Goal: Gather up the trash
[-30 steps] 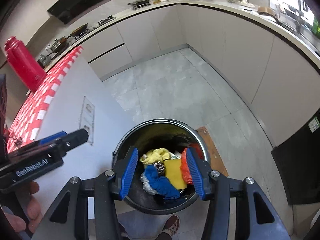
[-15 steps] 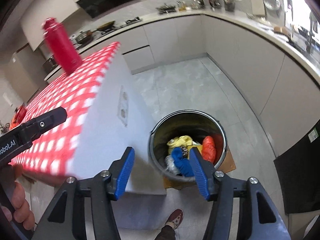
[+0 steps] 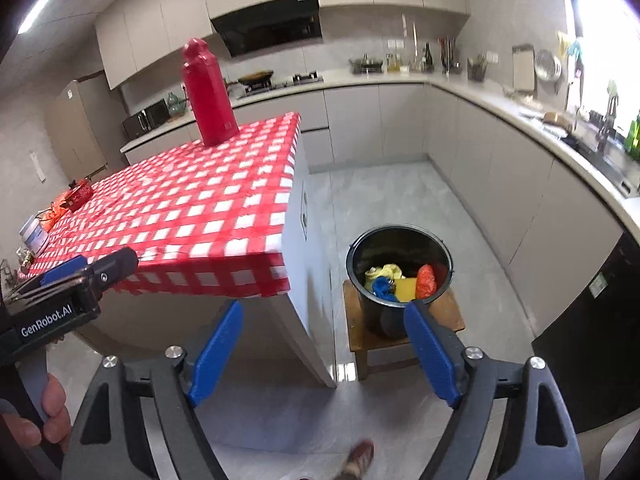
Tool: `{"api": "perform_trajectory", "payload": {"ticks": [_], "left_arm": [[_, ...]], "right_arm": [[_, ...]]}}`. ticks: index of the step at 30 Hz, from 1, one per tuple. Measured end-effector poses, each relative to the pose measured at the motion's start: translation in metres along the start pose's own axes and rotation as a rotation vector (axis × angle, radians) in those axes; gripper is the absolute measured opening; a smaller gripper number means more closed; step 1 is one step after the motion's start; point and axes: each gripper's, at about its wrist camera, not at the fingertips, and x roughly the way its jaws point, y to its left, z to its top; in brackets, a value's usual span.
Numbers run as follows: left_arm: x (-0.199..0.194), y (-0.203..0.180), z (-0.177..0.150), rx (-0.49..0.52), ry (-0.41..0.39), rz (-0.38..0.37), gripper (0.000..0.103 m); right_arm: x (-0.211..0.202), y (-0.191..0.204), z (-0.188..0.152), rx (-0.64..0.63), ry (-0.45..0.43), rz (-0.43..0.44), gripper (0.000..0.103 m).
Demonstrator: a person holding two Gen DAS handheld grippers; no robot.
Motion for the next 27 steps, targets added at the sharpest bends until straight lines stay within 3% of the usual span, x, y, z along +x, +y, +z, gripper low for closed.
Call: {"api": "perform_trajectory", "payload": {"ticks": [12,27], "left_arm": [[-0.043,-0.015,-0.028,-0.04,-0.044,0.025,0.095],[-0.058,-0.028,-0.042,-0.045,-0.046,0.069,0.095]], "right_arm": [[-0.045,-0.018,0.001,-0.009,-0.053,0.012,0.086],[-0.055,-0.029,0.0,-0.01,-0.062,0.043,0.087]]}}
